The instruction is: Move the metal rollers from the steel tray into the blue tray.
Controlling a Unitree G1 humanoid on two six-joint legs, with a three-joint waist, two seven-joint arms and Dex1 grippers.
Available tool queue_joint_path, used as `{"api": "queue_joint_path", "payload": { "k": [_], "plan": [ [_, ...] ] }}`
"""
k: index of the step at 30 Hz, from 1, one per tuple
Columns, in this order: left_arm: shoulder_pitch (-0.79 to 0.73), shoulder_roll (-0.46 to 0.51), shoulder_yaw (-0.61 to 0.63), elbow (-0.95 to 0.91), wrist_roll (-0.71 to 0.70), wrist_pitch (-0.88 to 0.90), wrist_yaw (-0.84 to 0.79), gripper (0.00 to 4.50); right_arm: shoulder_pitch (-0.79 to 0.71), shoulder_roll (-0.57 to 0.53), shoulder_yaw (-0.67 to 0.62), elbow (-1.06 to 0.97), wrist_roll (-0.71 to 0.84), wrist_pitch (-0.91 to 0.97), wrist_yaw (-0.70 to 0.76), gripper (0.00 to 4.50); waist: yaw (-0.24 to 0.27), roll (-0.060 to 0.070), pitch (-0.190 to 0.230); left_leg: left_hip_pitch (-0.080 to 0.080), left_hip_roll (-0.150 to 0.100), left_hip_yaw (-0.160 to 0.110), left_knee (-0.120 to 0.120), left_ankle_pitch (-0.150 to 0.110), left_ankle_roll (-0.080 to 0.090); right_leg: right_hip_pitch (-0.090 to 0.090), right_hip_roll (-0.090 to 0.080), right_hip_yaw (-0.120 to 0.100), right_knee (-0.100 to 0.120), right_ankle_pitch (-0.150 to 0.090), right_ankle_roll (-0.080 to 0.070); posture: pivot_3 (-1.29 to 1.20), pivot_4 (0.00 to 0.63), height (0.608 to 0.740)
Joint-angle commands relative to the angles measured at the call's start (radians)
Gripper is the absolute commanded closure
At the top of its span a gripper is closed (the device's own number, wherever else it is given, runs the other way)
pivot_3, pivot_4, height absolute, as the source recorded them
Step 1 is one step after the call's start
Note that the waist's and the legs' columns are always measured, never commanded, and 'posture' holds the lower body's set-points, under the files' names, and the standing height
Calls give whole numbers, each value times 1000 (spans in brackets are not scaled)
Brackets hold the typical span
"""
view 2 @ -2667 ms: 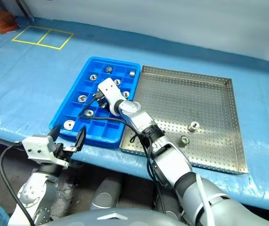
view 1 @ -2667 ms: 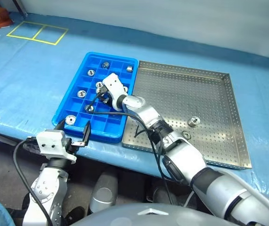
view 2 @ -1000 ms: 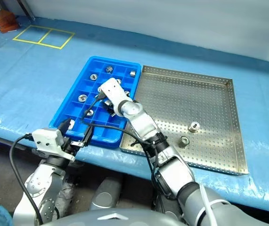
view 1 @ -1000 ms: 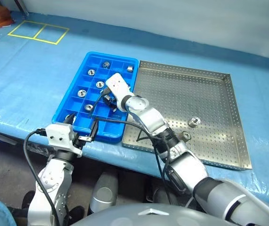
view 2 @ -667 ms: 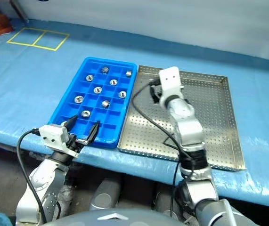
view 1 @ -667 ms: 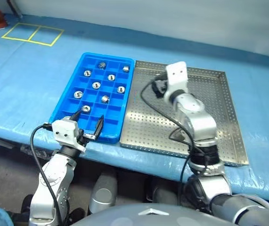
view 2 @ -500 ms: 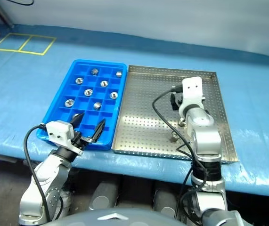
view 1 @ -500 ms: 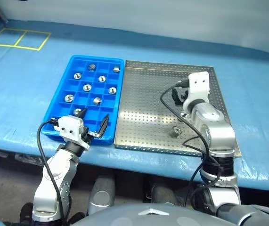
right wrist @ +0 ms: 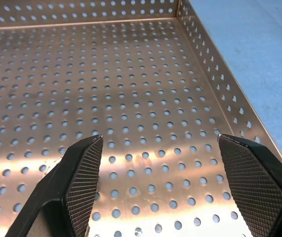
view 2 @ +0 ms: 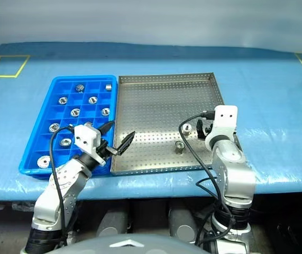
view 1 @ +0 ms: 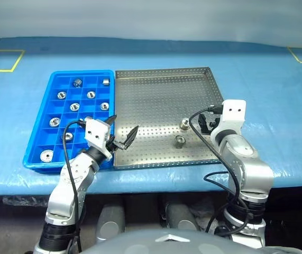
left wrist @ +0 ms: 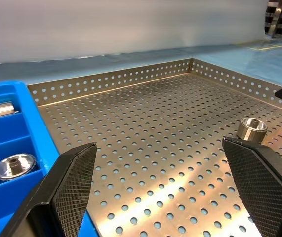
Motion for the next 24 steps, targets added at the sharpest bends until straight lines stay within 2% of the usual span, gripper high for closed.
{"api": "queue_joint_path", "payload": {
  "k": [1,12,24],
  "plan": [
    [-6,-2,3,-11,-13,-8,-6,0,-32,16,24,-50,24,-26,-4,570,-1,0,0,0,0,0,0,0,0,0,0,0,0,0,0,46,150,740],
    [12,-20,7,-17,-15,-11,3,0,-16,18,142,93,43,-61,16,570,2,0,0,0,0,0,0,0,0,0,0,0,0,0,0,66,150,740],
    [26,-34,8,-22,-14,-20,18,0,-16,8,119,245,56,-113,15,570,6,0,0,0,0,0,0,0,0,0,0,0,0,0,1,90,150,740]
  ]
}}
